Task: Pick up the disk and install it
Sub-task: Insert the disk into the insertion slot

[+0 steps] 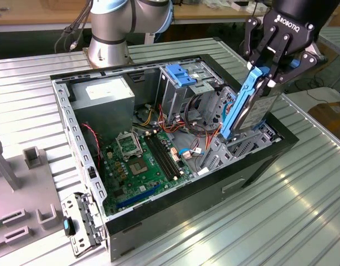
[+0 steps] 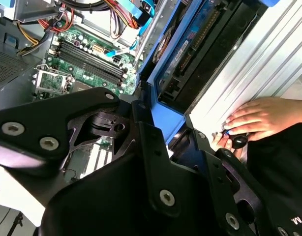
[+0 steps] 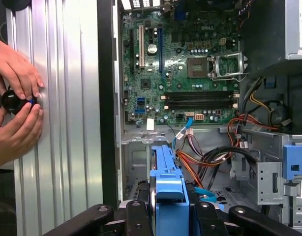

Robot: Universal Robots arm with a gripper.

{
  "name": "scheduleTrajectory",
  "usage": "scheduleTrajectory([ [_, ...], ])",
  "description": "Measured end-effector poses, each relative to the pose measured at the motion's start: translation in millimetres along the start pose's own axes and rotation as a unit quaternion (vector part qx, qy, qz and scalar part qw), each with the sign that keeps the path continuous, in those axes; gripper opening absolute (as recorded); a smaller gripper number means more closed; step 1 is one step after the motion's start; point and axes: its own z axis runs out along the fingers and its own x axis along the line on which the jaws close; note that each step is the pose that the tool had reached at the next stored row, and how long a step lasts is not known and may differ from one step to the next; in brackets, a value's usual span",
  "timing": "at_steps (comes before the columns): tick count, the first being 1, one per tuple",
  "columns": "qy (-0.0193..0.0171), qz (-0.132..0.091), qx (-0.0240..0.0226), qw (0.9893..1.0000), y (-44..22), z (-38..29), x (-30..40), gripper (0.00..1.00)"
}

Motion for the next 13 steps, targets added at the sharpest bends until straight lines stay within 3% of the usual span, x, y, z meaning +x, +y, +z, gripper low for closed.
scheduleTrajectory([
  [3, 0.0000, -0.001, 0.0000, 1.0000, -0.4, 5.5, 0.8, 0.37],
  [13, 0.0000, -0.001, 0.0001, 1.0000, -0.4, 8.9, 2.2, 0.37],
])
